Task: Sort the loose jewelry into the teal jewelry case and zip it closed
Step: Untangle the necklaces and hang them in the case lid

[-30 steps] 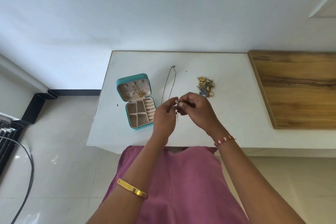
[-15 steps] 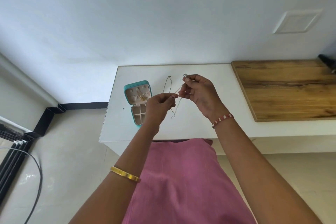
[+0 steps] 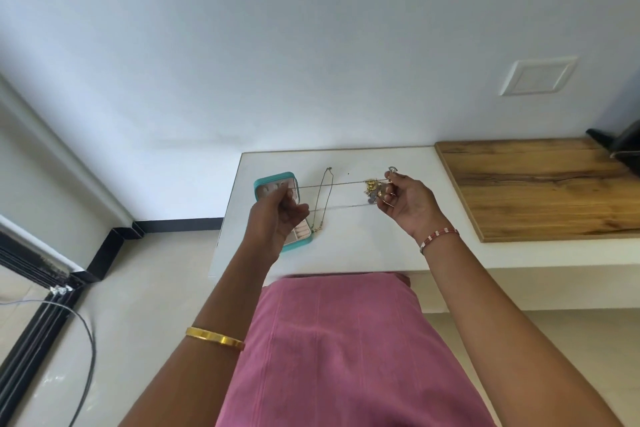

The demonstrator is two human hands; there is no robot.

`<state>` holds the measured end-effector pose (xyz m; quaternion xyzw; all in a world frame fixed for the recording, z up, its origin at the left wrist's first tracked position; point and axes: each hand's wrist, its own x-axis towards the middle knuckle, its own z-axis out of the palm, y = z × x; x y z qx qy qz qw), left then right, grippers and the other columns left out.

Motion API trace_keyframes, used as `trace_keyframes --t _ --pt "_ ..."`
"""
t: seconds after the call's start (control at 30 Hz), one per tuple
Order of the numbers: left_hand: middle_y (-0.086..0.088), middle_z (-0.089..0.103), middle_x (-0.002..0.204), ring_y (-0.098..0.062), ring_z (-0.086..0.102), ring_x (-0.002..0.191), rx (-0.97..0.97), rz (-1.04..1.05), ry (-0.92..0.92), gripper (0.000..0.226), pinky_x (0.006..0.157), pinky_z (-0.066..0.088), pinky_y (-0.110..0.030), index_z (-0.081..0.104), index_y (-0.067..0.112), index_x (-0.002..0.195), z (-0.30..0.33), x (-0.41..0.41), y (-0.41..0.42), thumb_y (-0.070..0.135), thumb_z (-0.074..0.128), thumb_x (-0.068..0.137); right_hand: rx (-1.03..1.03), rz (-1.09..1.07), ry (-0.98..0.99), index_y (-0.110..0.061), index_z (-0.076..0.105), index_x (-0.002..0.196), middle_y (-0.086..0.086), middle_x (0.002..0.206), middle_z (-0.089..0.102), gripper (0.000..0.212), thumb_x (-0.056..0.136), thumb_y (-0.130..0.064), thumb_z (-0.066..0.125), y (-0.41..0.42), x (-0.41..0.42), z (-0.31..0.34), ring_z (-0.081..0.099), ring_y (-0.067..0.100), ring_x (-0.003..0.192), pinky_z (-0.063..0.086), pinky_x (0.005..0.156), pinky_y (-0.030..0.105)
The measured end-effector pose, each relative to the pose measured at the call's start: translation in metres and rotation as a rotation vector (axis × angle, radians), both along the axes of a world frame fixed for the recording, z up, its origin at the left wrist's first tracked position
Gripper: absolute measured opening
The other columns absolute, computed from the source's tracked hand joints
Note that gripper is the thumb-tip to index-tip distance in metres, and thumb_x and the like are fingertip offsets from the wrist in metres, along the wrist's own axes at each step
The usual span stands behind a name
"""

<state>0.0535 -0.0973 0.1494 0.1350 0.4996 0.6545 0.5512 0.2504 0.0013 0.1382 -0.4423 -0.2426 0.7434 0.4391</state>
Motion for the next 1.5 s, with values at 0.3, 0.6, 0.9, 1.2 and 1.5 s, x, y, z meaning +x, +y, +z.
trace_keyframes --t 0.3,0.6,0.9,1.2,1.5 --pt "0.004 0.048 0.046 -0.010 0.051 0.043 0.090 -0.072 0.038 0.029 0.057 0.056 -0.027 0.054 0.013 0.069 0.028 0.009 -0.010 0.022 0.046 0.096 -0.131 0.149 -0.161 -0.008 0.060 0.076 0.001 0.050 0.051 0.025 0.095 -0.015 0.046 -0.022 -0.002 -0.022 0.049 0.011 0.042 0.050 0.049 0.021" --pt "-0.014 0.066 0.090 -0.024 0.066 0.082 0.116 -0.302 0.150 0.019 0.075 0.057 -0.031 0.060 0.005 0.094 0.052 0.034 -0.001 0.010 0.042 0.096 0.207 0.358 -0.420 -0.010 0.062 0.088 0.004 0.084 0.057 0.005 0.089 -0.010 0.057 -0.046 -0.023 0.010 0.054 0.019 0.079 0.047 0.071 0.029" --pt "-0.019 0.063 0.099 -0.033 0.057 0.104 0.142 -0.169 -0.190 0.029 0.095 0.045 -0.037 0.055 0.000 0.102 0.055 0.028 -0.003 0.022 0.036 0.099 0.401 0.527 -0.508 -0.007 0.063 0.075 0.011 0.084 0.065 0.013 0.083 0.000 0.056 -0.070 -0.041 0.065 0.059 0.021 0.080 0.048 0.078 0.031" --pt "-0.018 0.065 0.100 -0.027 0.065 0.088 0.061 -0.081 -0.026 0.025 0.085 0.052 -0.035 0.059 -0.001 0.110 0.048 0.015 -0.013 0.011 0.043 0.094 0.534 0.436 -0.479 -0.006 0.066 0.069 0.000 0.047 0.052 0.021 0.088 -0.015 0.061 -0.064 -0.041 0.087 0.048 0.010 0.043 0.053 0.068 0.029" --pt "-0.001 0.063 0.091 -0.013 0.053 0.078 0.099 -0.049 0.506 0.022 0.068 0.043 -0.025 0.066 0.016 0.102 0.053 0.033 -0.020 0.019 0.047 0.094 0.592 0.569 -0.474 -0.011 0.070 0.096 -0.002 0.045 0.047 0.016 0.091 -0.015 0.055 -0.061 -0.038 0.123 0.029 0.006 0.032 0.045 0.050 0.020"
